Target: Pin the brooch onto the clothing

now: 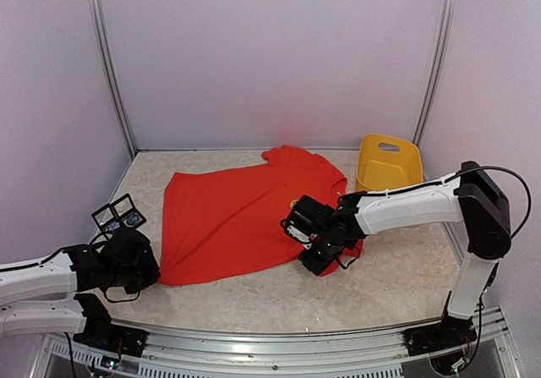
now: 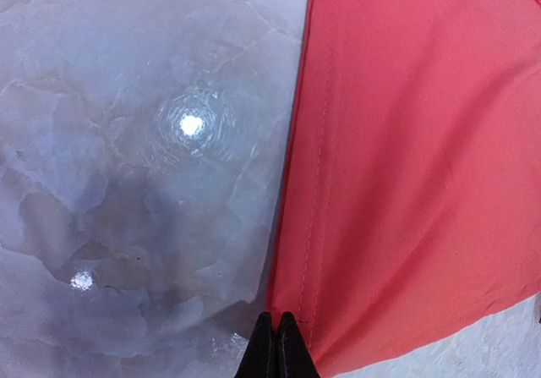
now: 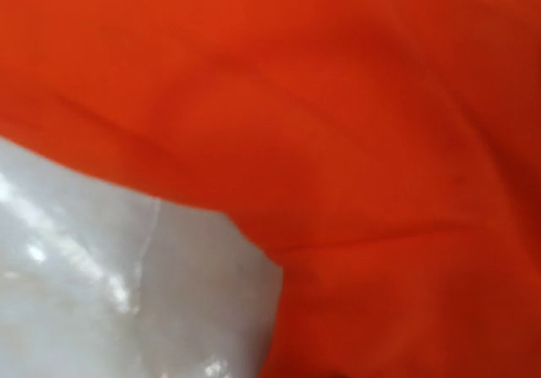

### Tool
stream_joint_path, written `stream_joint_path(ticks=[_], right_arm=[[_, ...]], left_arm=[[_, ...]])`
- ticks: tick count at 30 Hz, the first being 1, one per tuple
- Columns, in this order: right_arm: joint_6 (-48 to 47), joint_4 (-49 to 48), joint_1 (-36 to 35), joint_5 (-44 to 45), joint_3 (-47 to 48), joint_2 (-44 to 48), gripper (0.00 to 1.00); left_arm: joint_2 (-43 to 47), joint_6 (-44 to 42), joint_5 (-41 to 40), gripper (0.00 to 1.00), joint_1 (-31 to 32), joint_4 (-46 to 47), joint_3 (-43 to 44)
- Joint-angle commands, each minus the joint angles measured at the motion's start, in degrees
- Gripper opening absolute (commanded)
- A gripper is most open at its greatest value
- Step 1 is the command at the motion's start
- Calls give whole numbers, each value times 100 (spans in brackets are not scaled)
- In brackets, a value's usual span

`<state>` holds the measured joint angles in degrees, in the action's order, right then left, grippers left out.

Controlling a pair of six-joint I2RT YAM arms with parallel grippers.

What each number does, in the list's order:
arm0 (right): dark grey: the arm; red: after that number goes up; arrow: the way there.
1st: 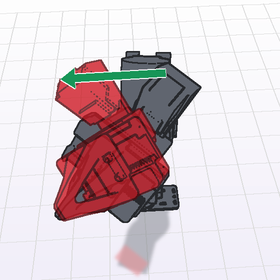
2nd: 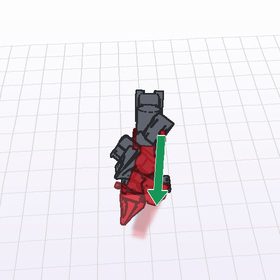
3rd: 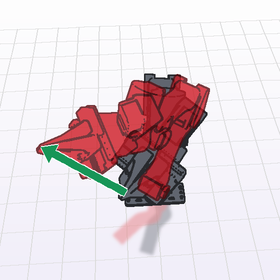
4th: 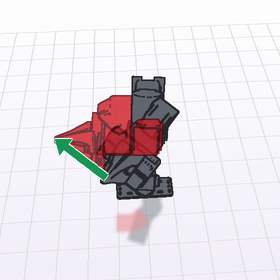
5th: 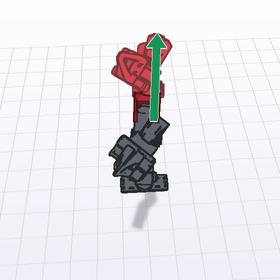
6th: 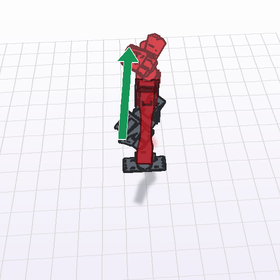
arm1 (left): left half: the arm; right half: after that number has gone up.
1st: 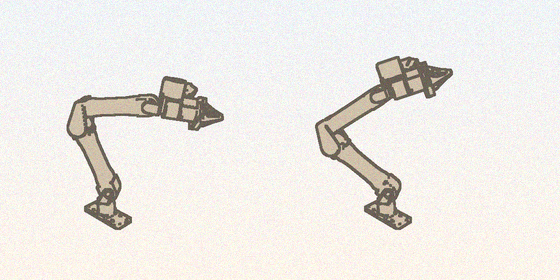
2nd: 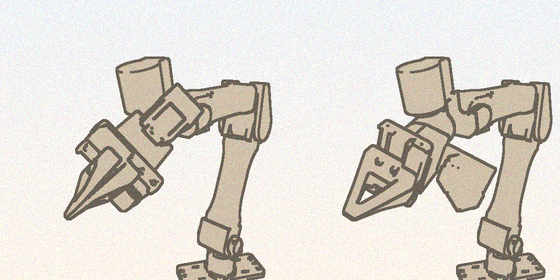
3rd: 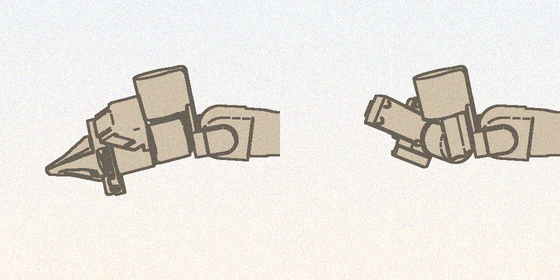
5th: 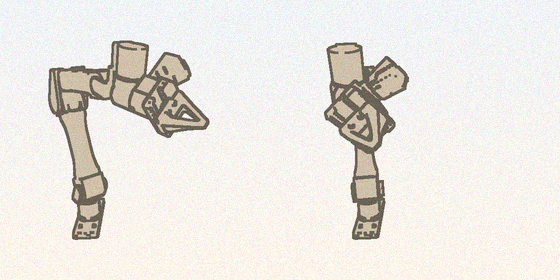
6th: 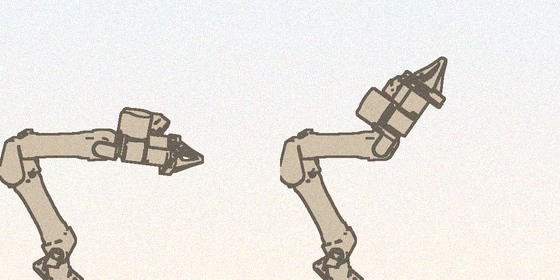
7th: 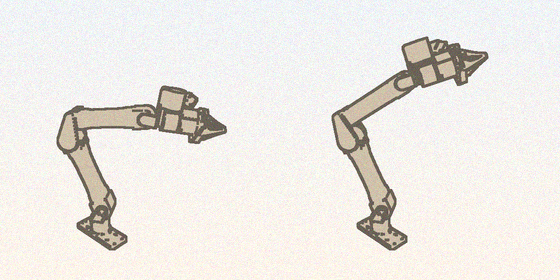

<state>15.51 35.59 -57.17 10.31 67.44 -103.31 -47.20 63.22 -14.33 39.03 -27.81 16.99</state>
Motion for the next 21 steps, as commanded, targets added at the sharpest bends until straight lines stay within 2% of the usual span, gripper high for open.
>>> stream_joint_path(ticks=[1,4,6,8,11,13,15,18,19,21], right_arm=[[37,39,48,83,-192,-337,28],[136,214,49,72,-255,-428,17],[128,316,27,-205,-266,-379,2],[-90,319,-41,-906,-244,-275,0],[-433,246,-367,-2547,-2,-139,0],[-564,225,-612,-3207,240,-94,0],[-542,308,-680,-3479,478,-136,0],[-464,371,-682,-3309,689,-198,0],[-429,386,-682,-3247,743,-233,4],[-337,457,-682,-3150,889,-325,30]], left_arm=[[-25,97,-234,0,53,-207,78],[-65,67,-270,0,53,-287,166],[-50,67,-368,0,54,-405,248],[31,56,-516,0,50,-490,312],[117,50,-639,0,44,-558,389],[116,54,-635,0,35,-559,401],[86,79,-648,0,36,-571,400],[87,132,-738,0,36,-661,416],[112,156,-783,0,43,-694,431],[169,228,-899,0,44,-802,452]])
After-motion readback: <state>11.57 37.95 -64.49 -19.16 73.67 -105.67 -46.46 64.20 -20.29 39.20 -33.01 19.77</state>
